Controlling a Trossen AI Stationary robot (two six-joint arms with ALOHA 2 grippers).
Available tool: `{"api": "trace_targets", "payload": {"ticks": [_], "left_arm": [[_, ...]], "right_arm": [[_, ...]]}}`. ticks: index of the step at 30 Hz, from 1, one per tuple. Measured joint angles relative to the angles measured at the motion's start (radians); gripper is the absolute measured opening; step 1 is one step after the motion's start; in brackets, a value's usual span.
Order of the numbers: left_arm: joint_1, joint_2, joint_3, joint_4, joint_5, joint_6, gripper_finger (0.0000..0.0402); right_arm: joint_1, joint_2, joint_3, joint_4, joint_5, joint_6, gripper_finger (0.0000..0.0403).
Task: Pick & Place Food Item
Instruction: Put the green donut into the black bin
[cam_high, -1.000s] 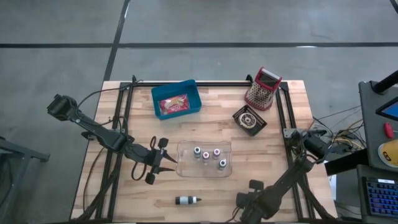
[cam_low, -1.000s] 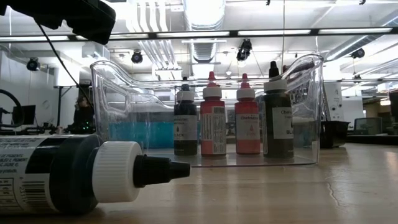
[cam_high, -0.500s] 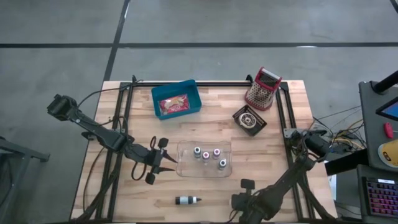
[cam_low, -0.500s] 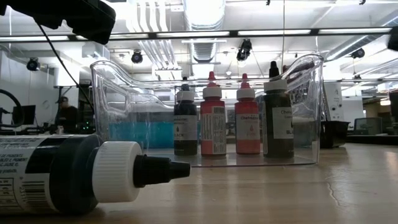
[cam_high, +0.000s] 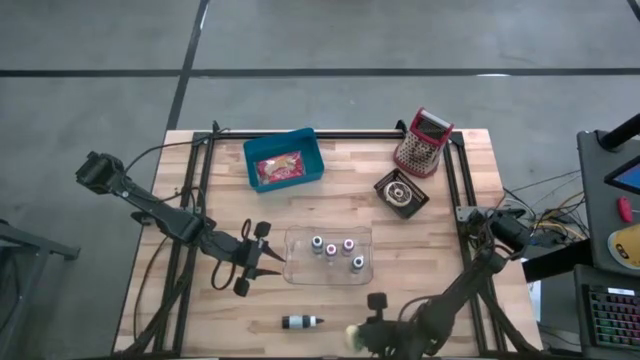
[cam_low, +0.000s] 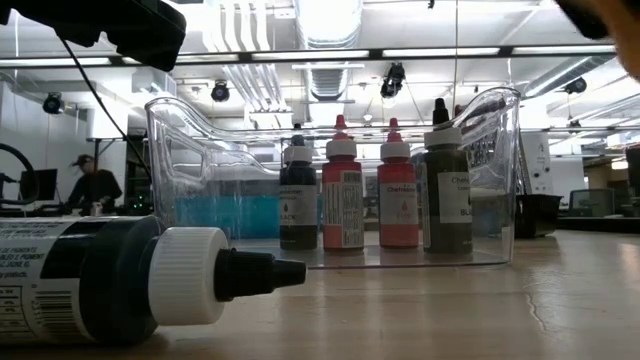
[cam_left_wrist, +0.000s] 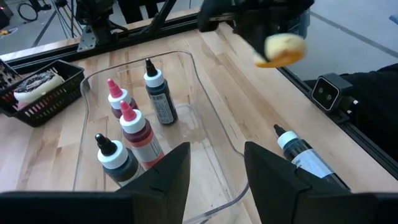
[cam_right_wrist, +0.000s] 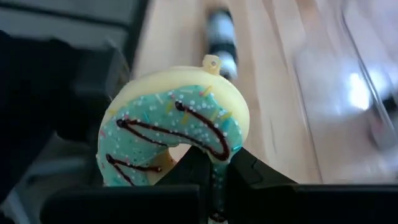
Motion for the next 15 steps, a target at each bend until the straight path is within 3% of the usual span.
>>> {"api": "trace_targets", "payload": {"ticks": [5,10,15], "left_arm": [[0.000,0.000,0.000,0.003,0.000,0.000,0.0156],[0.000,0.000,0.000,0.007,0.000,0.000,0.0156],[0.000,0.000,0.000,0.008,0.000,-0.004,0.0156]], "right_arm": [[-0.027,0.000,-0.100,0.442,-0.032,-0.295,0.0009],[-0.082,-0.001,-0.247,0.921,-0.236,-0.511,0.0009],[-0.147,-0.004,-0.378,1.189,-0.380,-0.578,0.0008]]}}
